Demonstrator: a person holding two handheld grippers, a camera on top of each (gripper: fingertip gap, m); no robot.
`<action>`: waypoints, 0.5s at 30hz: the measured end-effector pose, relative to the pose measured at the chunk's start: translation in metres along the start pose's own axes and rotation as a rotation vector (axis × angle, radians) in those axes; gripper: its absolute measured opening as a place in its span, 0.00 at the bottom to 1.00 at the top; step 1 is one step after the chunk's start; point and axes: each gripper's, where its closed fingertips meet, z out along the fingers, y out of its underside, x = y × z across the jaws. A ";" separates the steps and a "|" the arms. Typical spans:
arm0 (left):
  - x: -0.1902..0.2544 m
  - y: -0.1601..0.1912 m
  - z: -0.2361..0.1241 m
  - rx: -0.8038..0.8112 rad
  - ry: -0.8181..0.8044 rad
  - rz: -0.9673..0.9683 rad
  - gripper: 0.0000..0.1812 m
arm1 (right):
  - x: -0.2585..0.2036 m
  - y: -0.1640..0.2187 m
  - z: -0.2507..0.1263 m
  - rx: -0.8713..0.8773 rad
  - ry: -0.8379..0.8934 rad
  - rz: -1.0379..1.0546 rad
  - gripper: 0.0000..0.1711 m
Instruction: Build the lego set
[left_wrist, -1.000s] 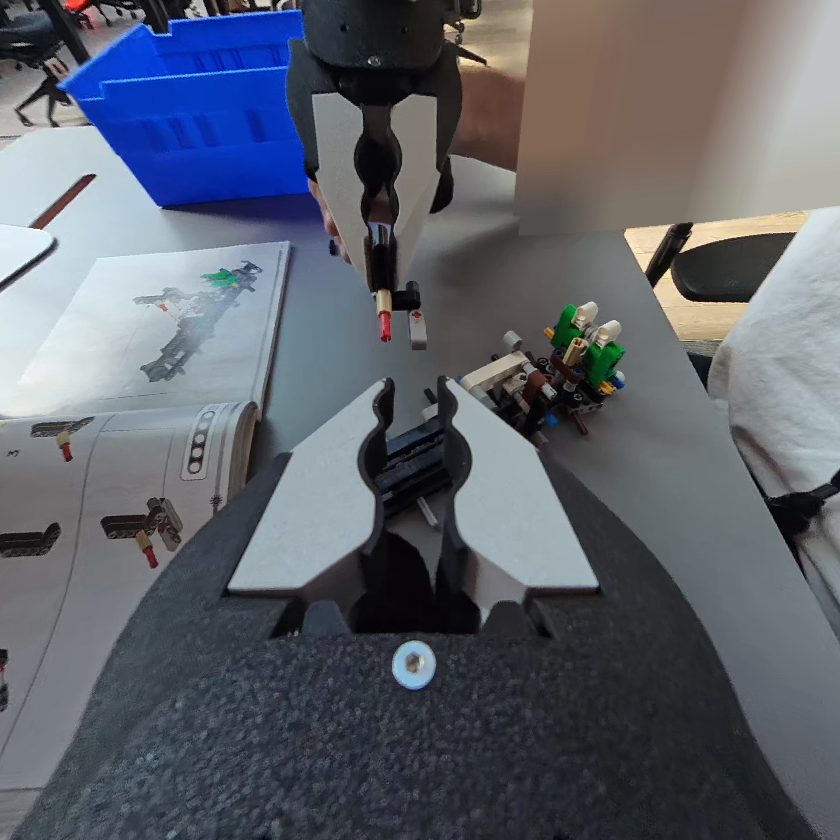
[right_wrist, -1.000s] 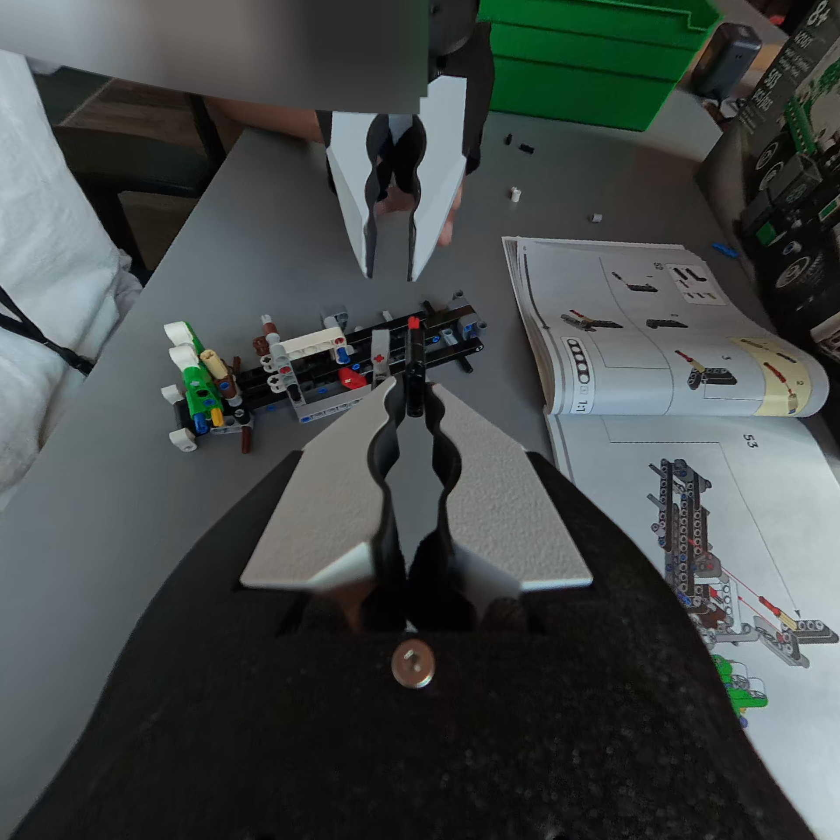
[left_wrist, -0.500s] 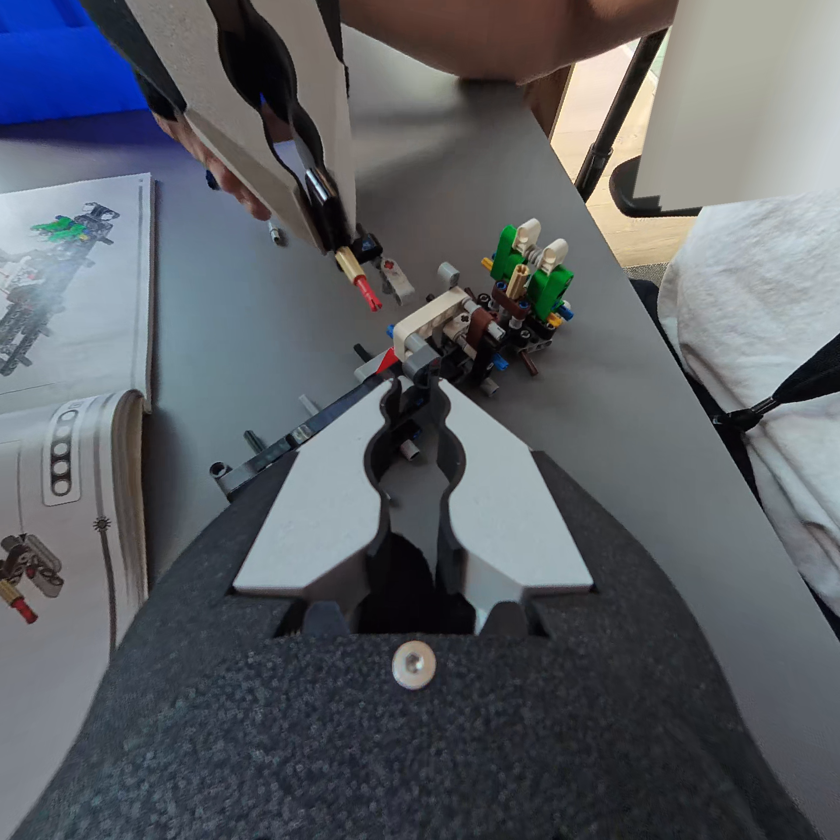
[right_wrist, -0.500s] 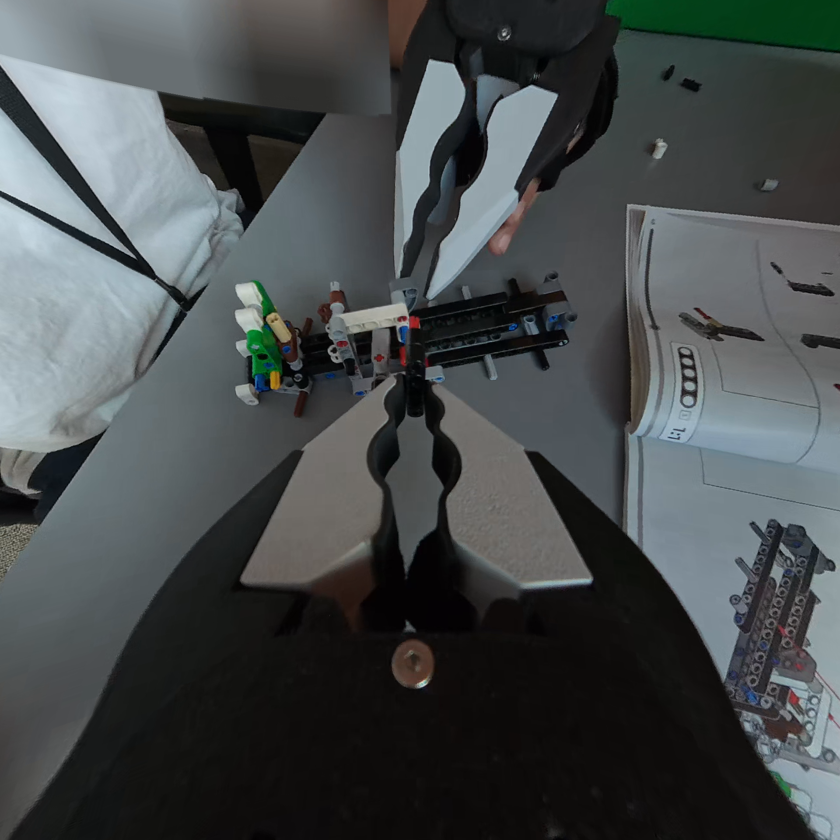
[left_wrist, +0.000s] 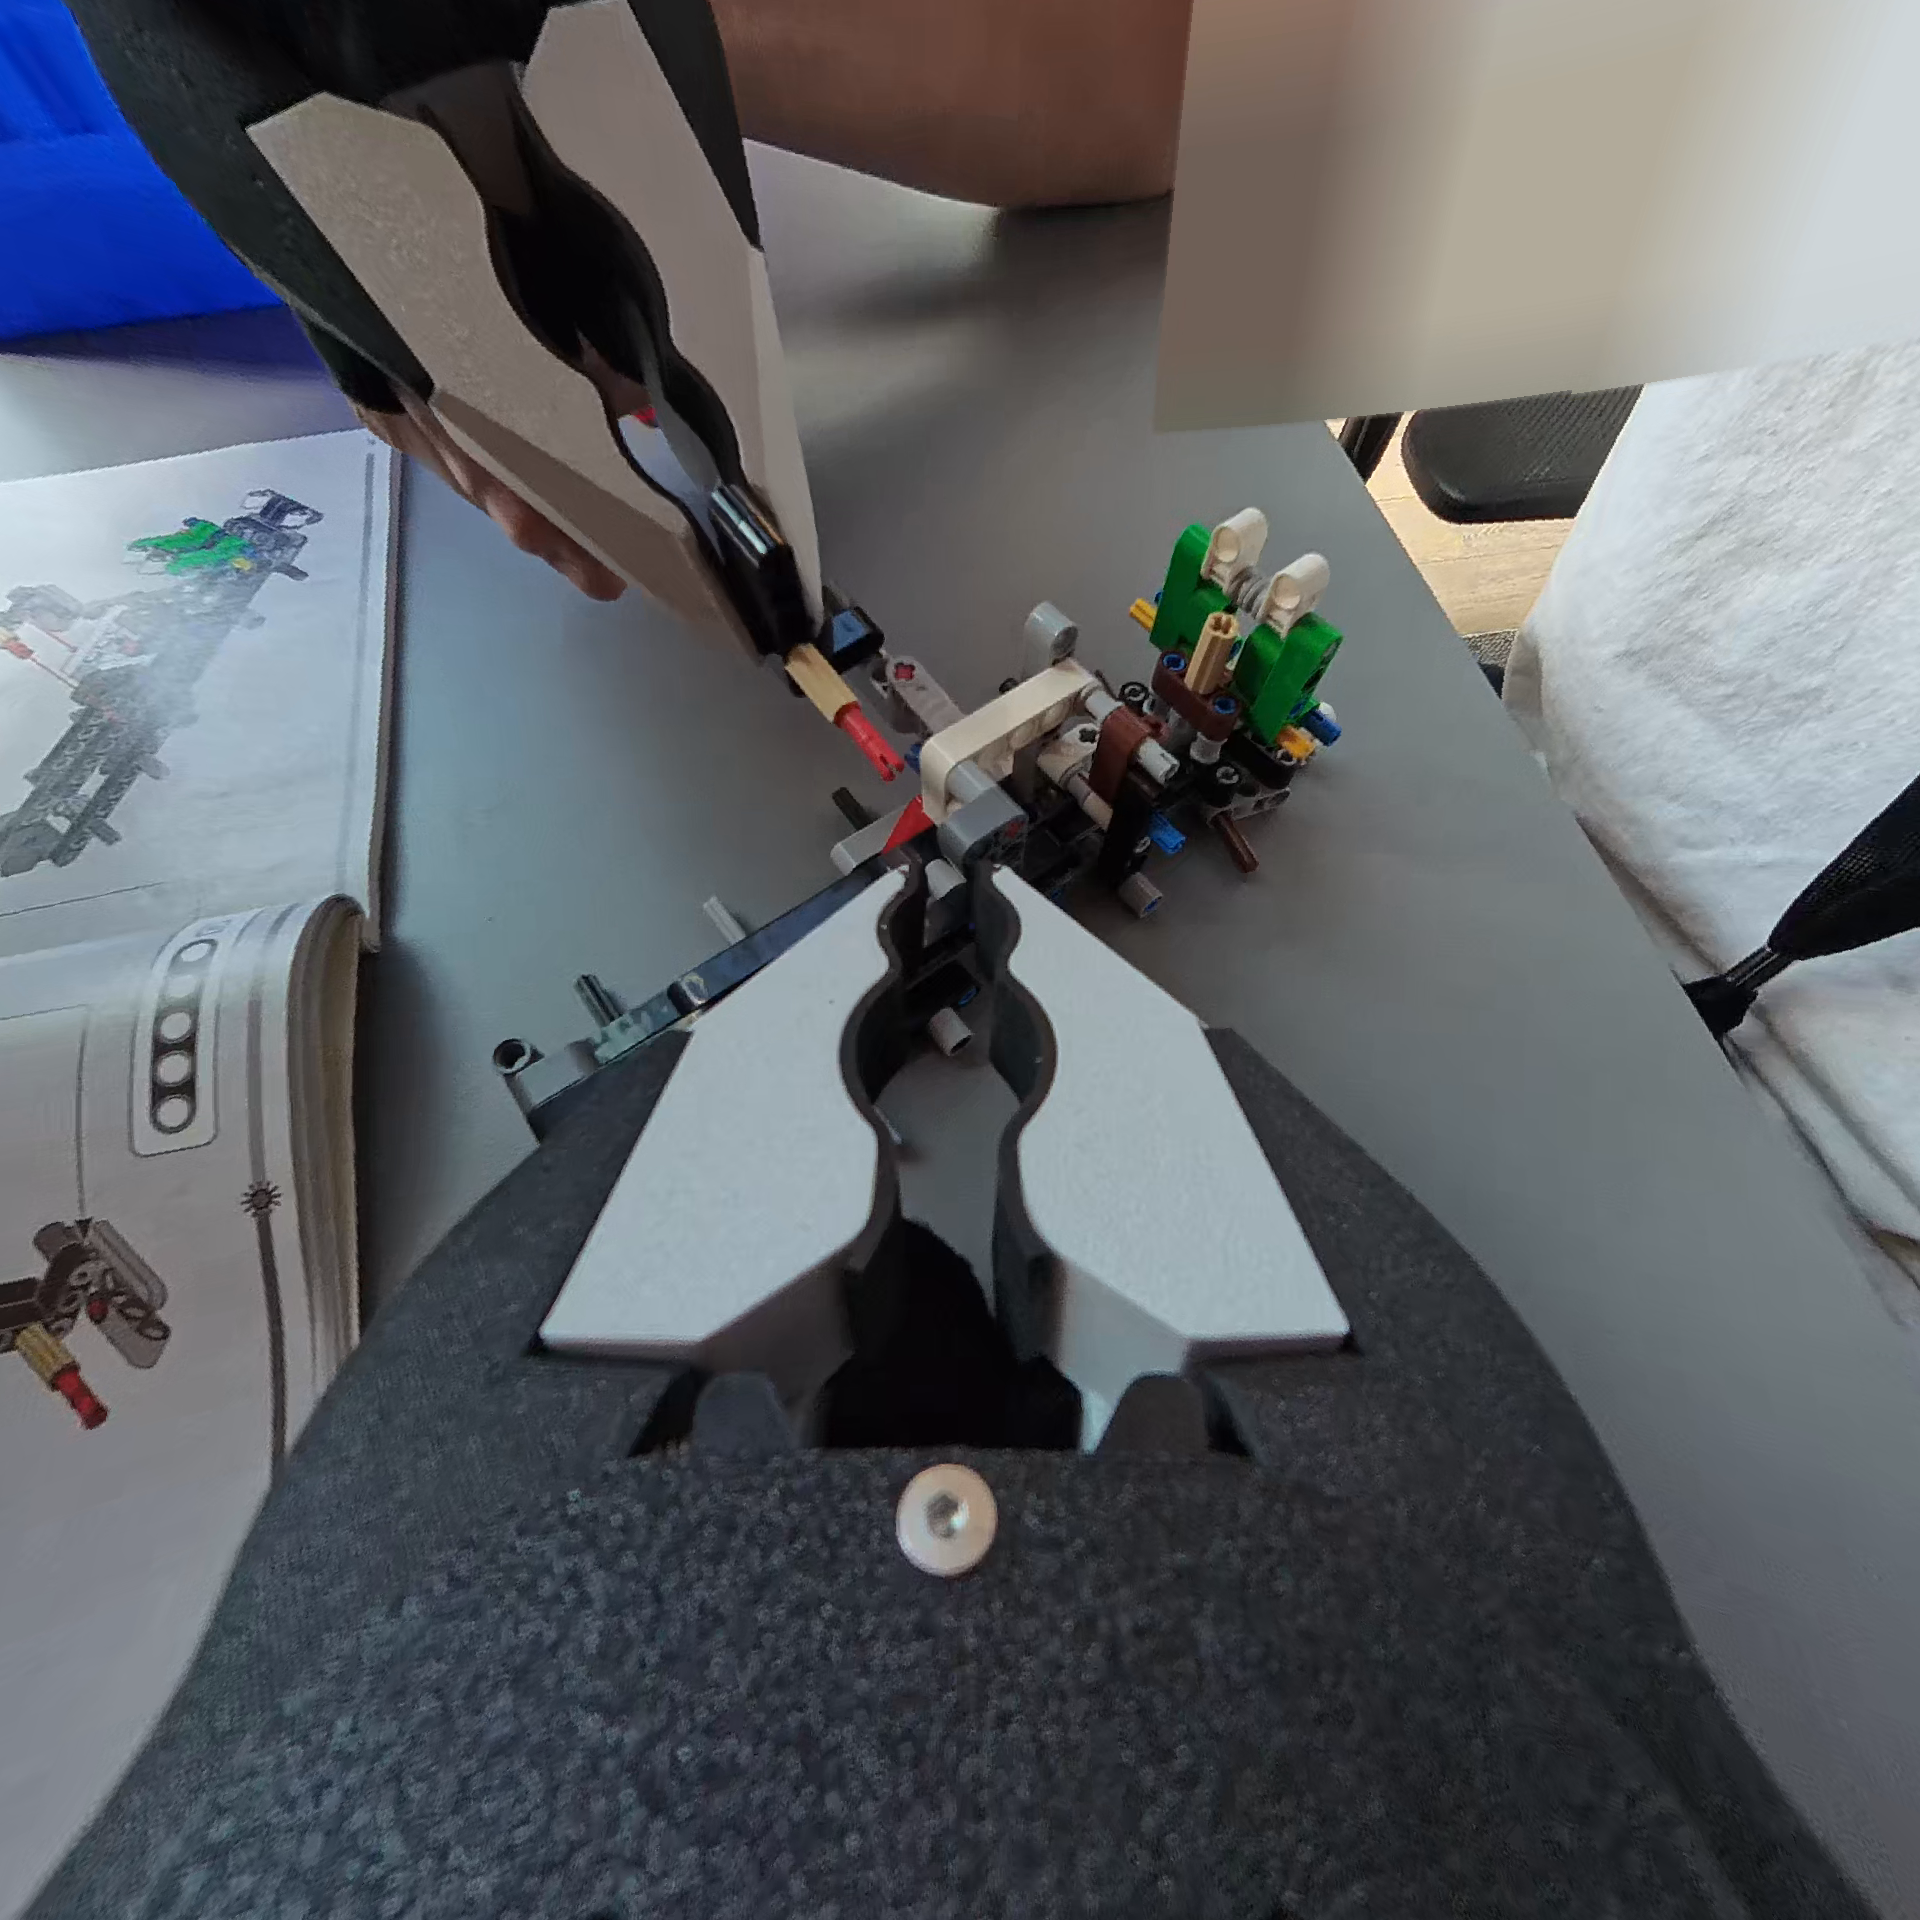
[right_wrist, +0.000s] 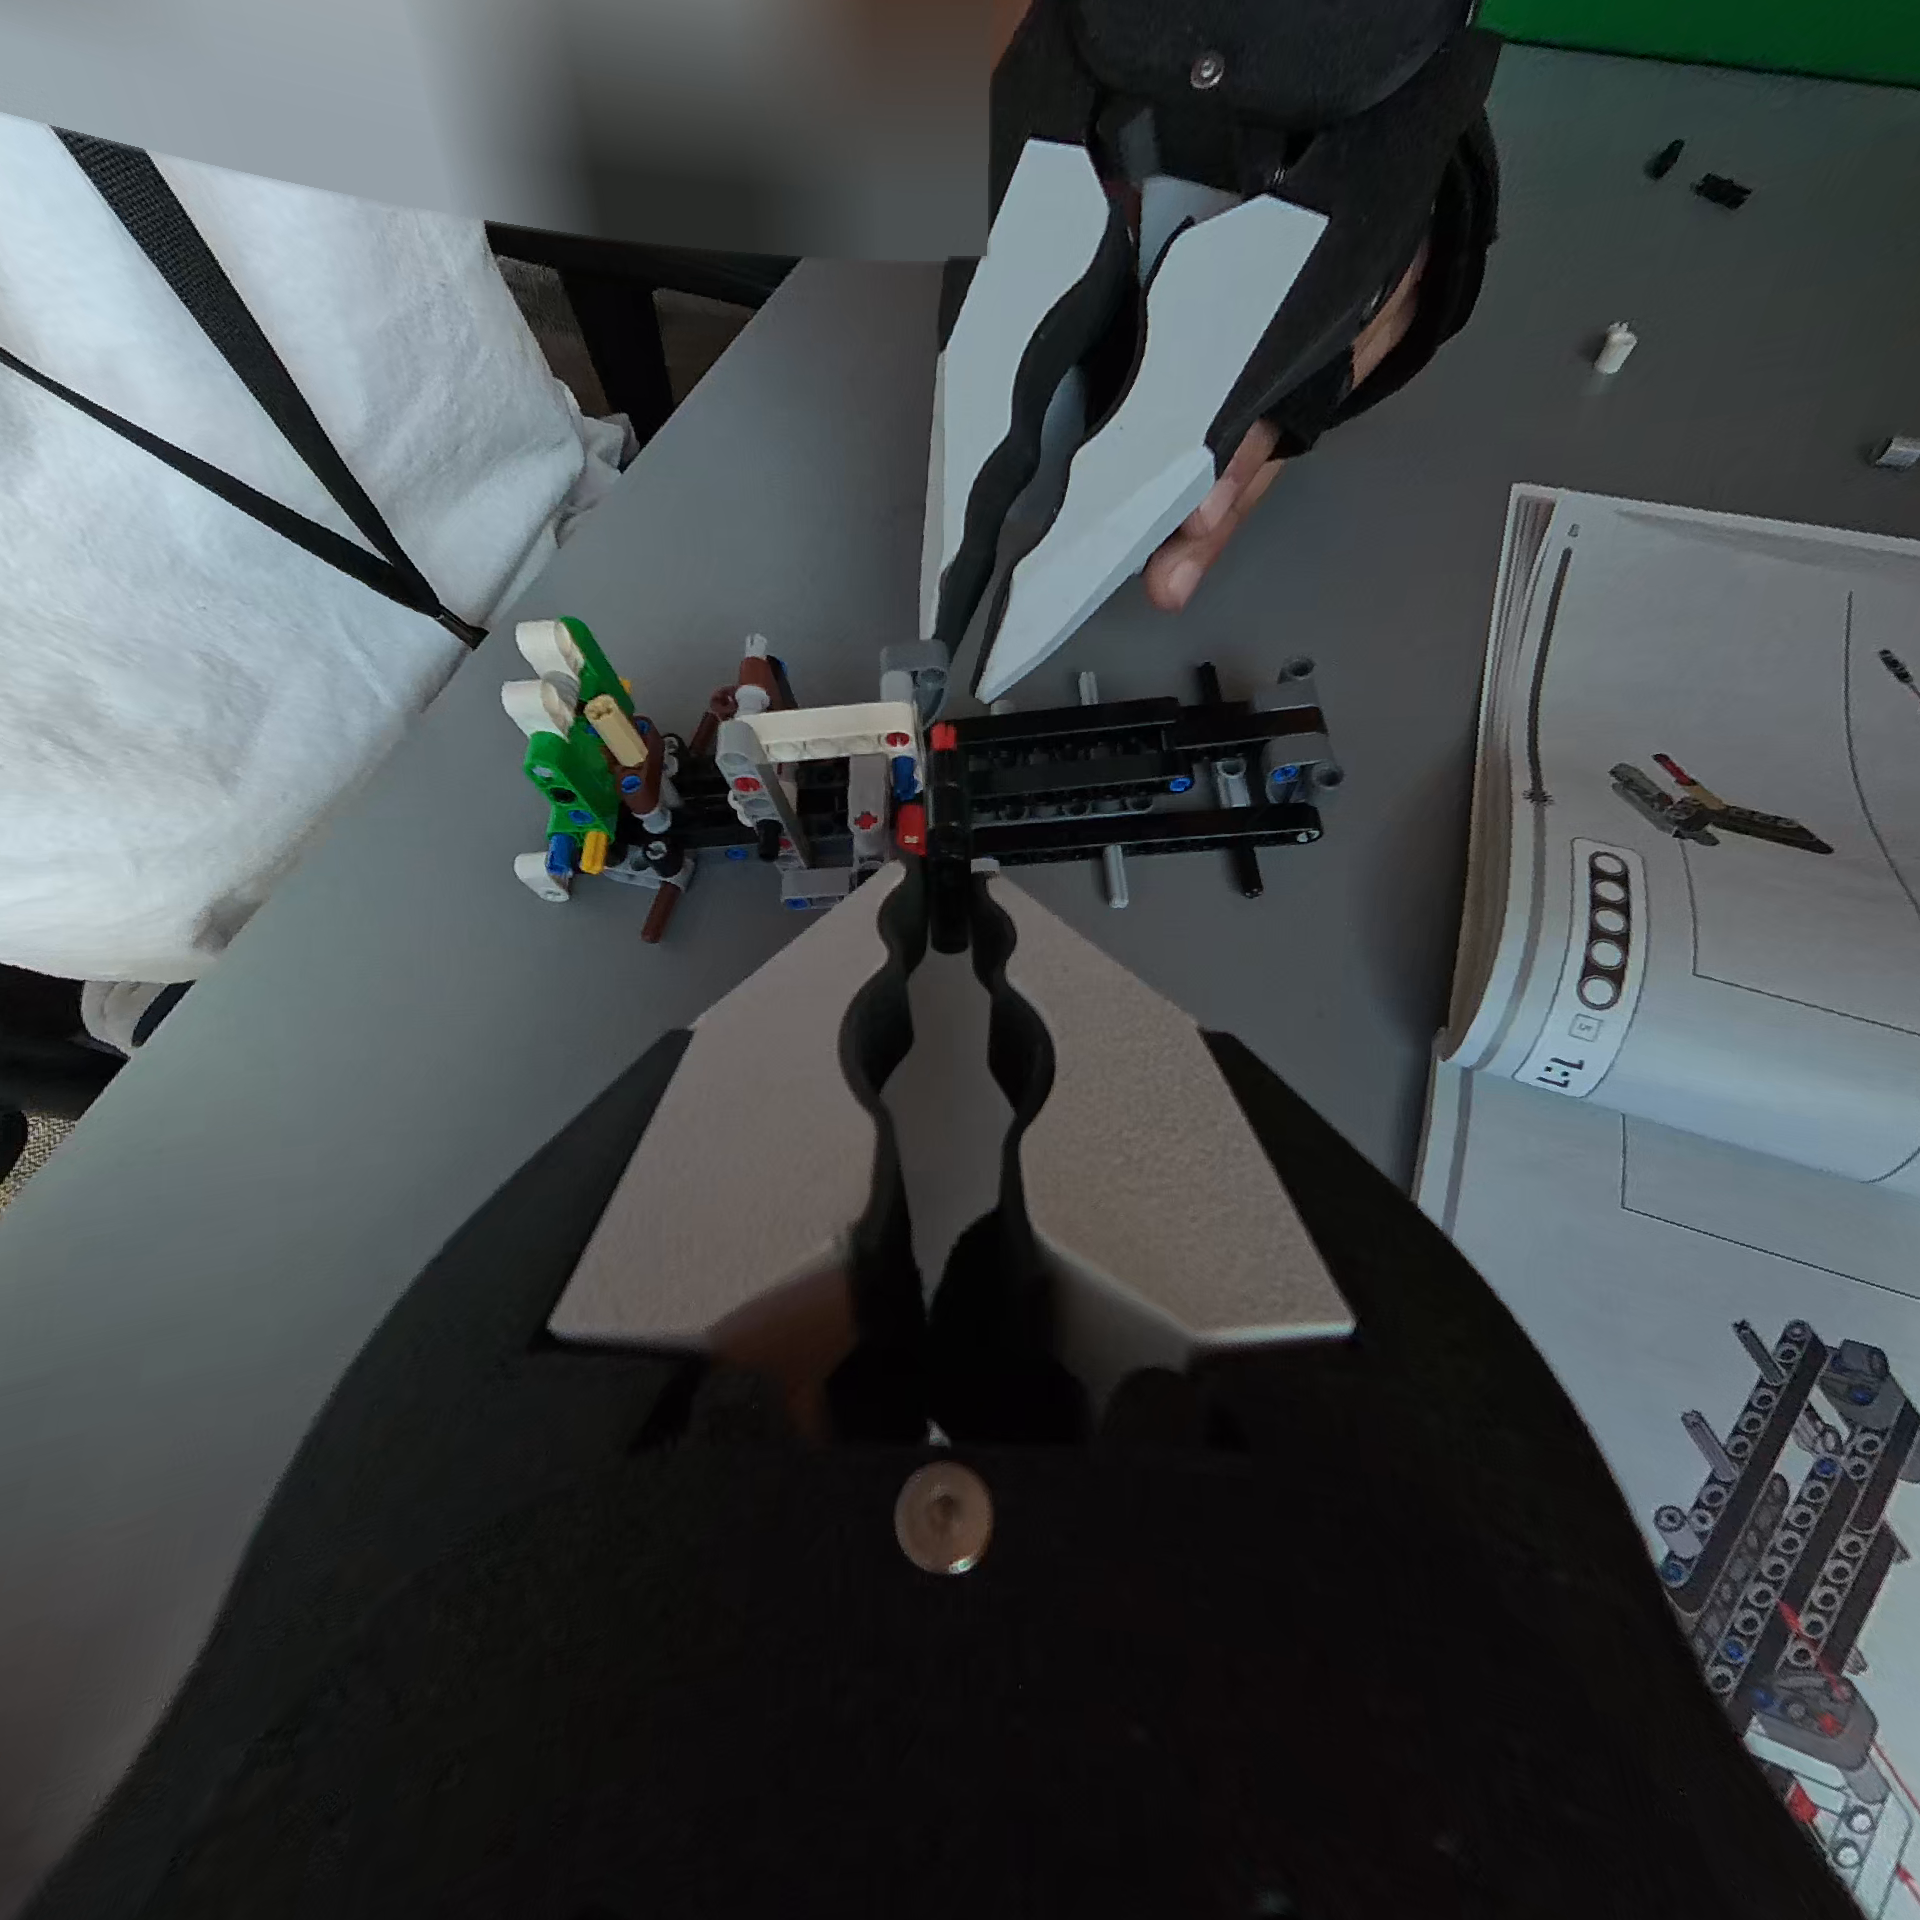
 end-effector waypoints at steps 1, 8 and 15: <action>0.000 0.000 0.000 0.000 -0.003 0.004 0.04 | 0.000 0.001 0.000 0.002 0.004 -0.003 0.03; 0.004 0.000 0.002 -0.003 -0.010 0.029 0.00 | 0.000 0.005 0.005 0.031 0.005 0.054 0.03; 0.006 0.007 0.006 -0.054 -0.010 0.038 0.07 | -0.006 0.001 0.003 0.069 0.063 0.096 0.03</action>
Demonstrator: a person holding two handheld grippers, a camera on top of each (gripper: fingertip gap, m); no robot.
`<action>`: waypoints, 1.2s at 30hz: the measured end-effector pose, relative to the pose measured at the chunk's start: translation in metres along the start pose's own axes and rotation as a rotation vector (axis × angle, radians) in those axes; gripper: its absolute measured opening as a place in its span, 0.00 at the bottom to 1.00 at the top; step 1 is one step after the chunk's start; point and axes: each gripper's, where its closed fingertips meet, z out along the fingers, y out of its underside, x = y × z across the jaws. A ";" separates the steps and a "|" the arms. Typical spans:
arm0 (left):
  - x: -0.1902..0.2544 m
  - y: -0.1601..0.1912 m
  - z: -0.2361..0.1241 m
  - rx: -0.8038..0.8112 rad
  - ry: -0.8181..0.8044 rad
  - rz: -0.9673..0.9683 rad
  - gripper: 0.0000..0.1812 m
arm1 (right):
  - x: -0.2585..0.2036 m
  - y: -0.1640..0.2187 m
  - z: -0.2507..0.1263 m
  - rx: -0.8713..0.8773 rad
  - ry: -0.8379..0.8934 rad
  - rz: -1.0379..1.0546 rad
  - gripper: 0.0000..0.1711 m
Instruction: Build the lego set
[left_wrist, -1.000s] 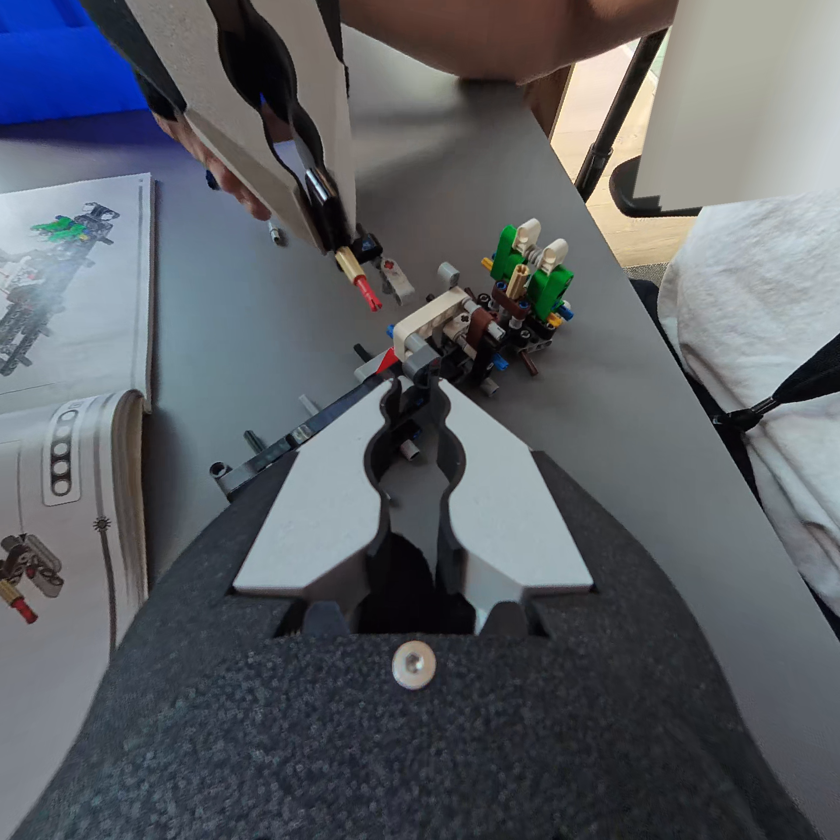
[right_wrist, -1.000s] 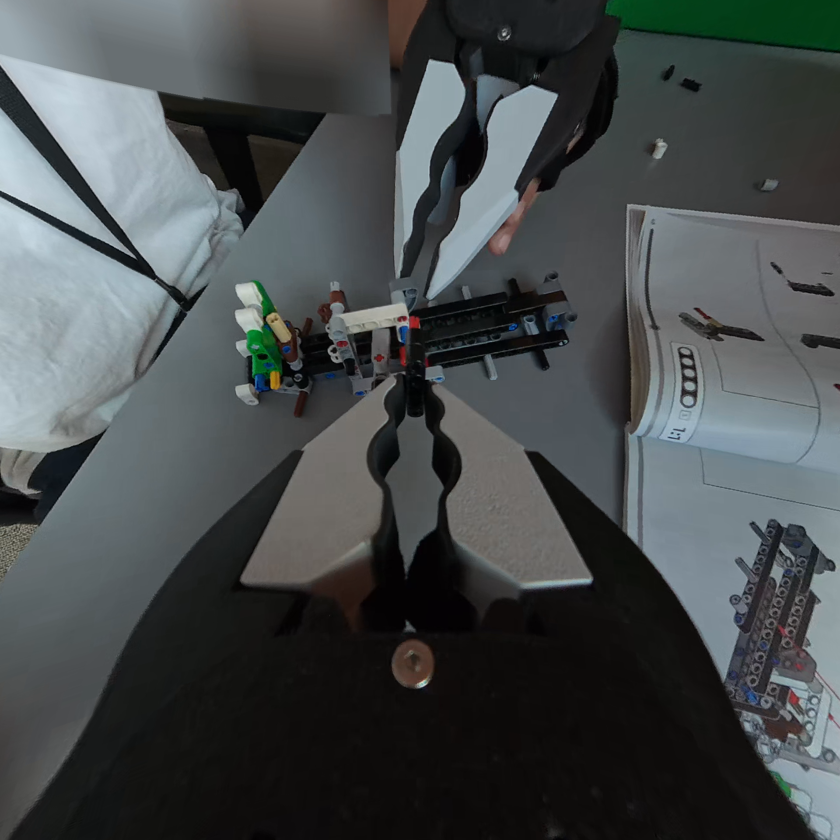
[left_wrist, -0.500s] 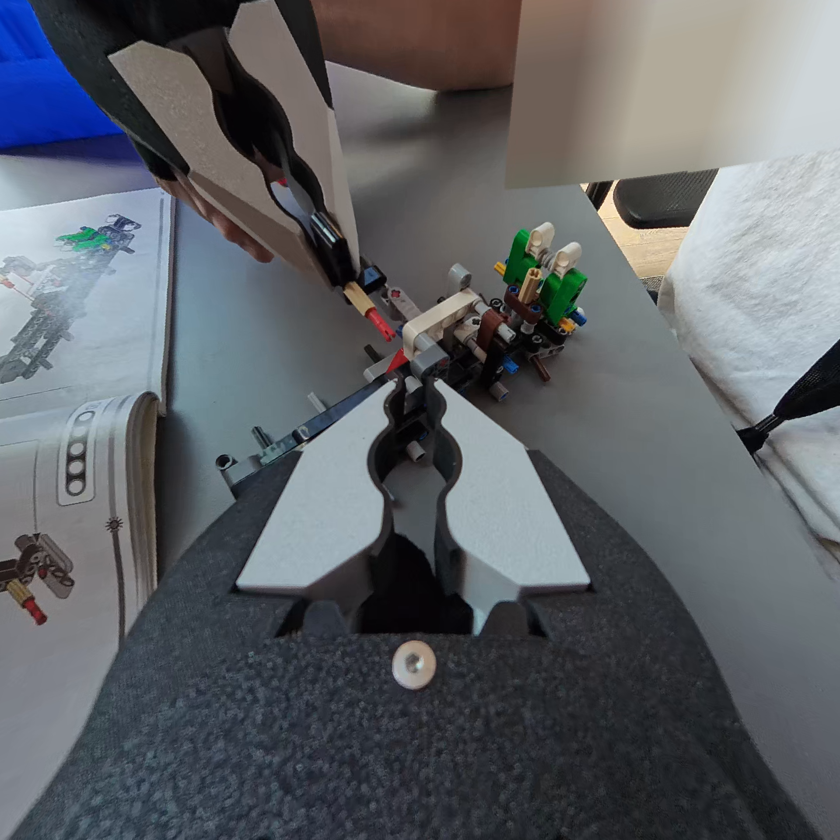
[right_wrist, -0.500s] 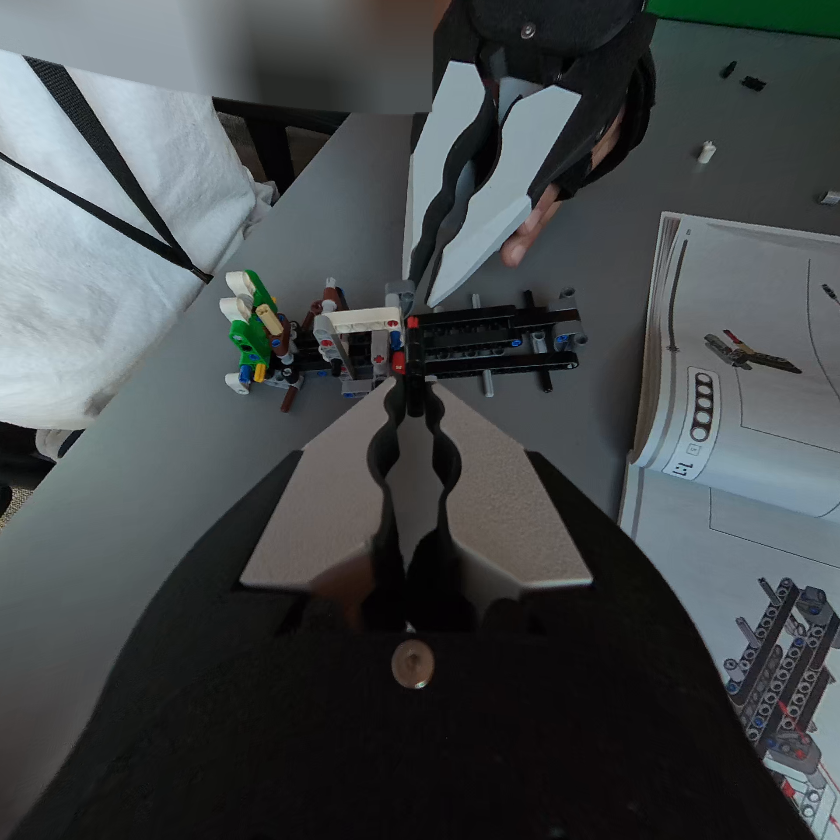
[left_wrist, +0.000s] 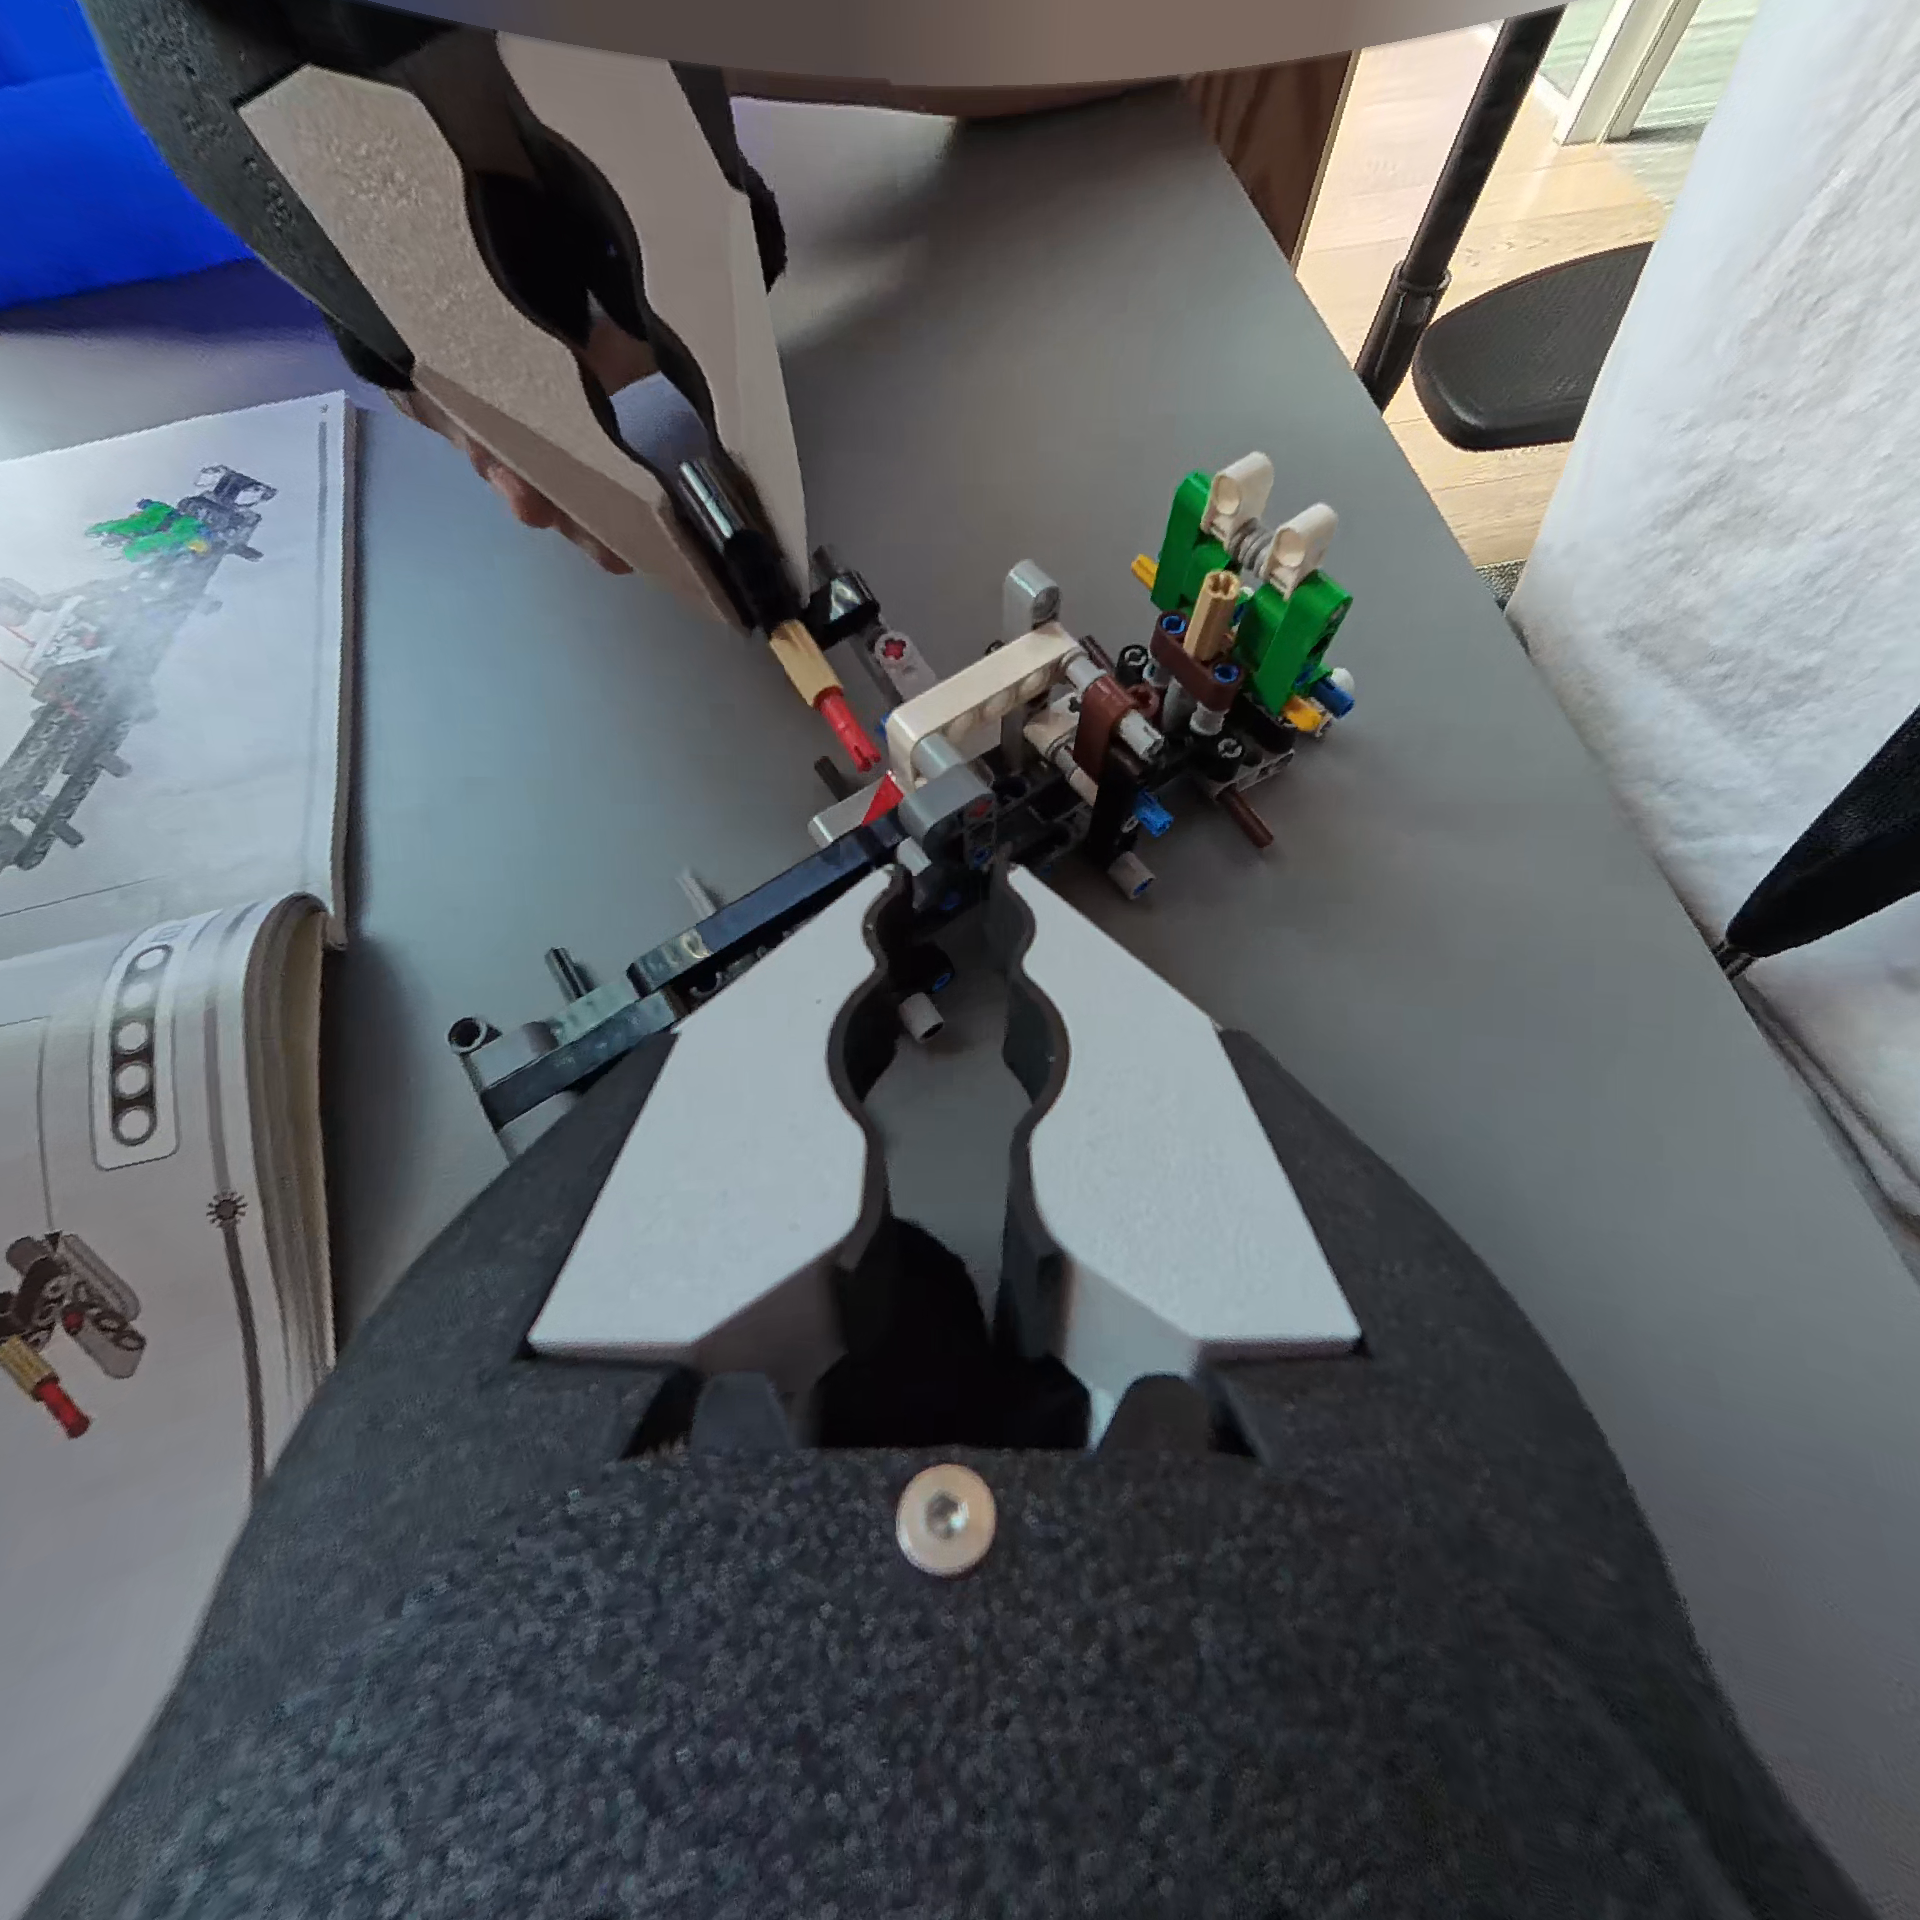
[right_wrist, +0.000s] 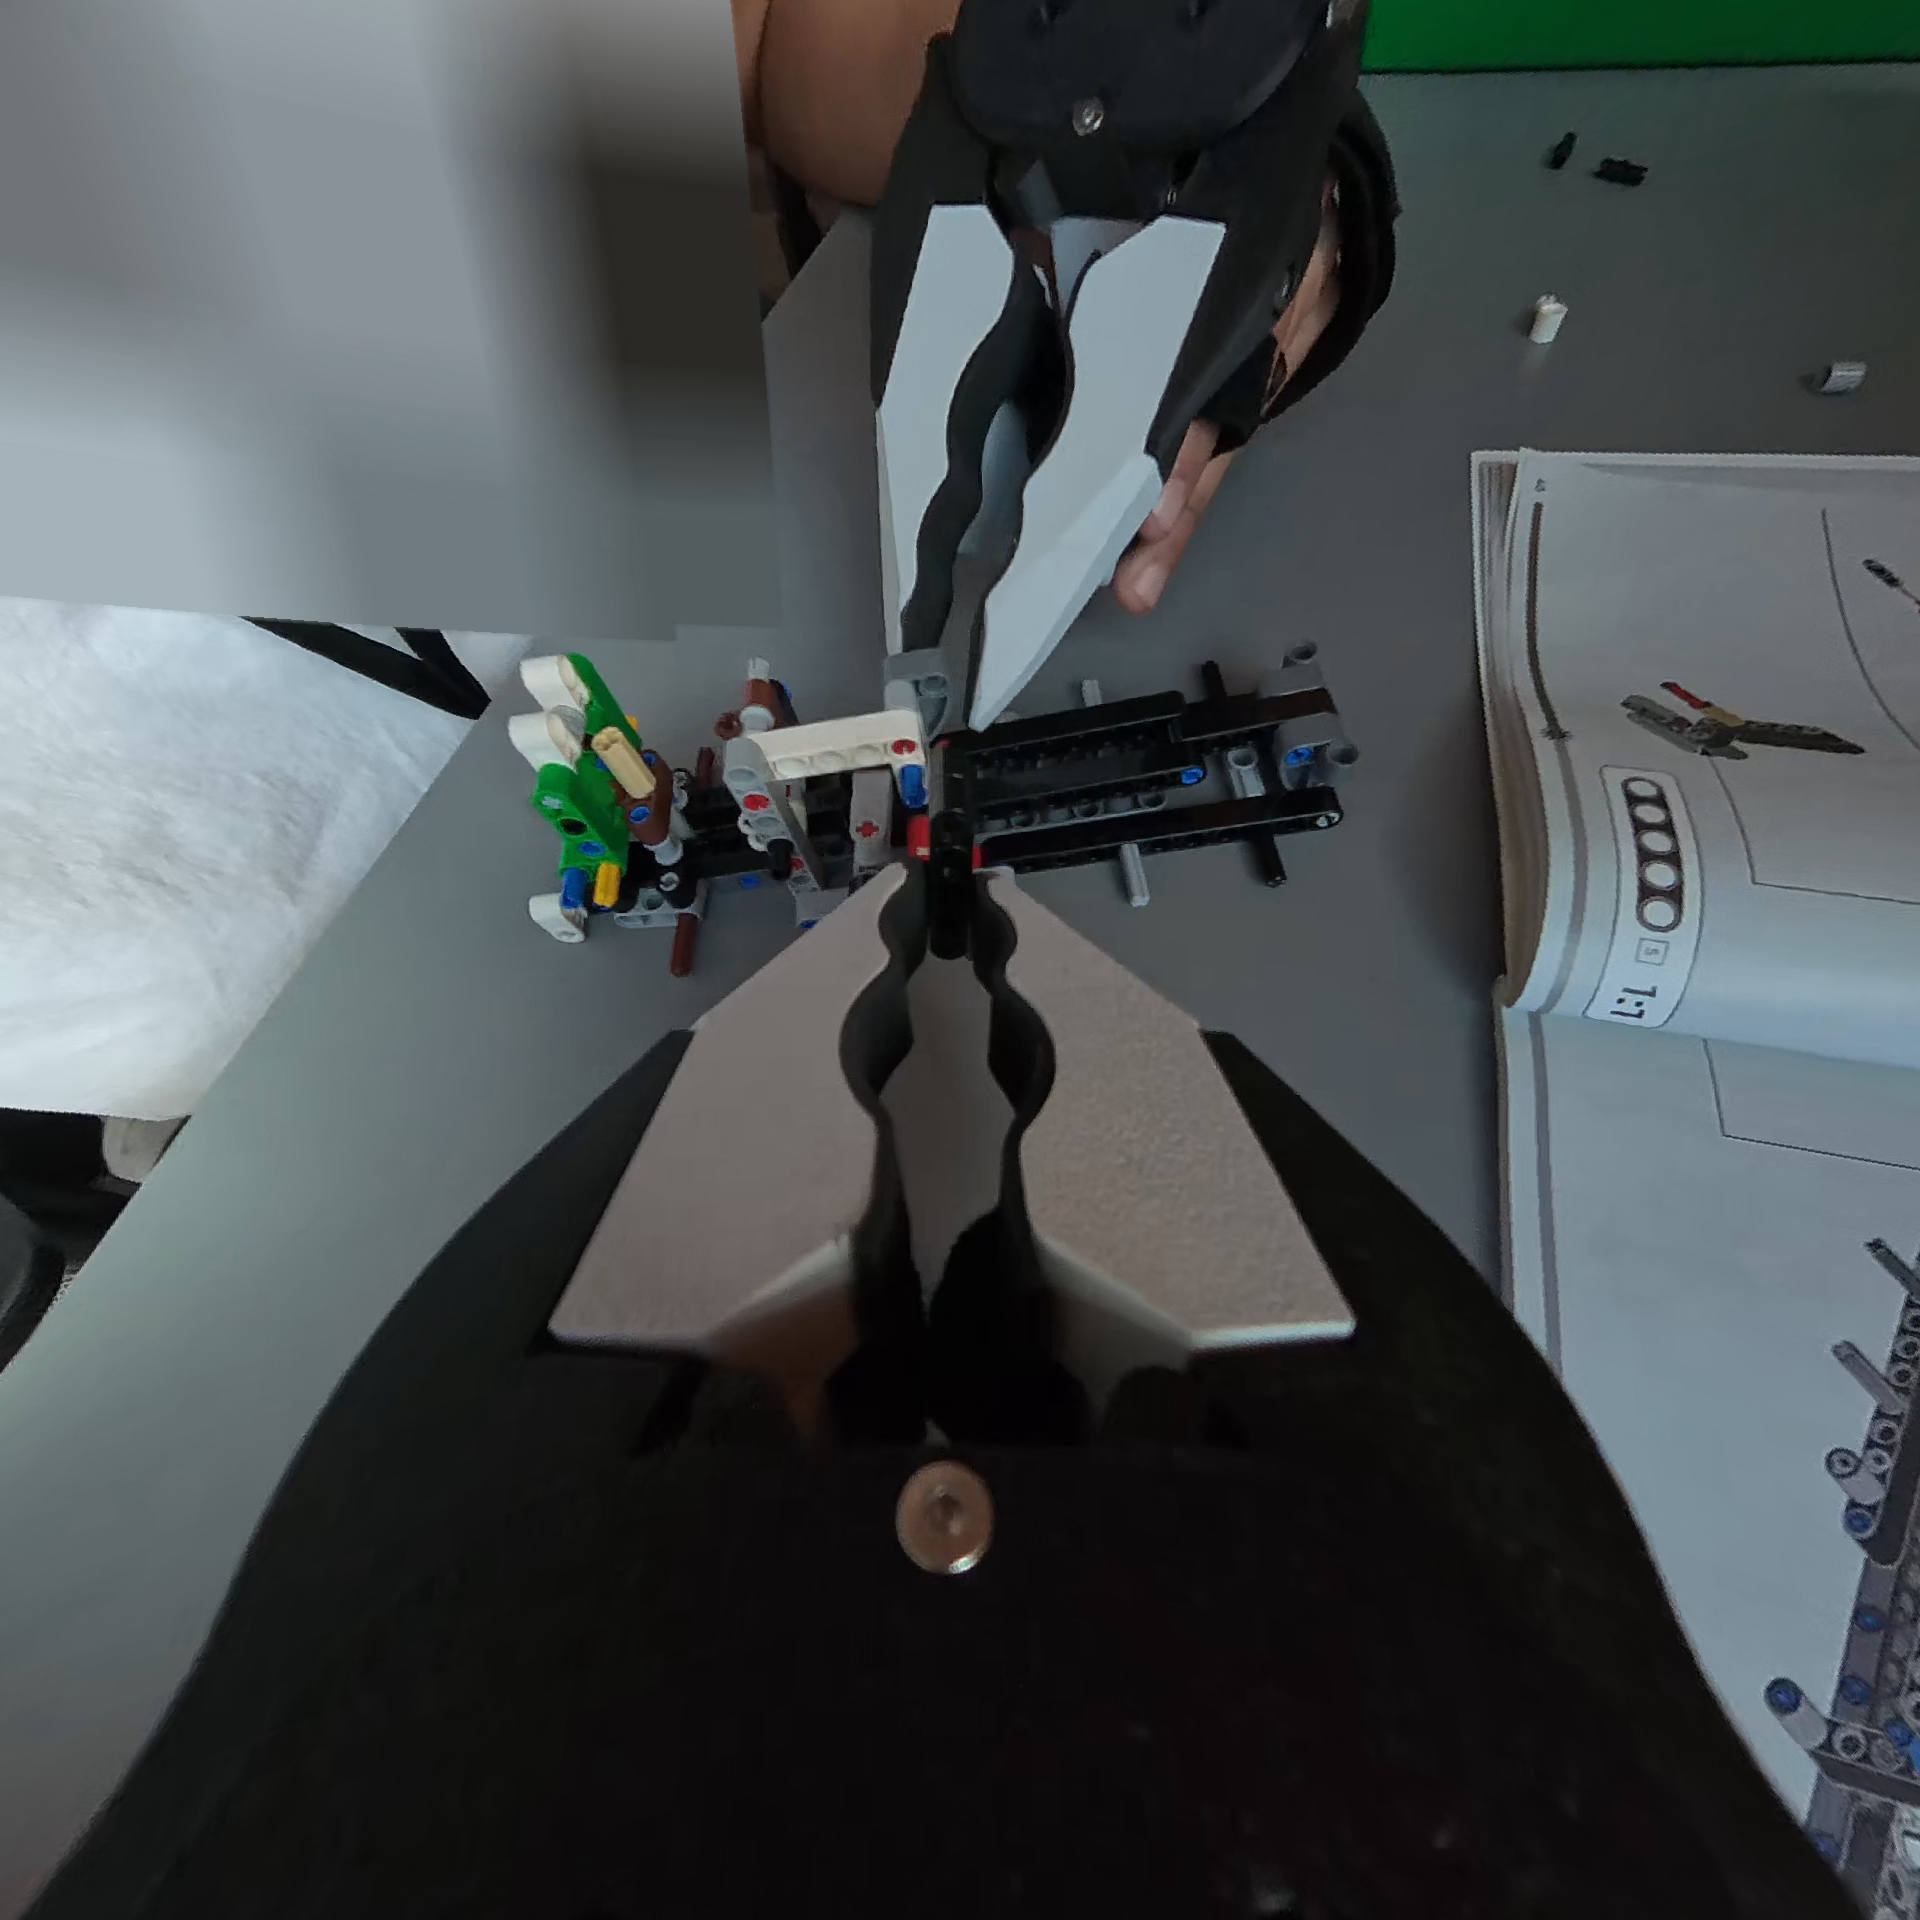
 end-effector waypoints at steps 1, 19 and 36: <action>0.002 -0.002 0.000 0.006 0.005 -0.003 0.09 | -0.001 -0.002 0.000 0.006 0.007 -0.011 0.03; -0.002 -0.010 0.002 0.040 -0.026 -0.046 0.09 | -0.002 -0.002 0.012 0.051 0.034 -0.058 0.04; -0.005 -0.010 -0.004 0.056 -0.007 -0.086 0.07 | -0.001 -0.008 0.010 0.103 0.098 -0.234 0.03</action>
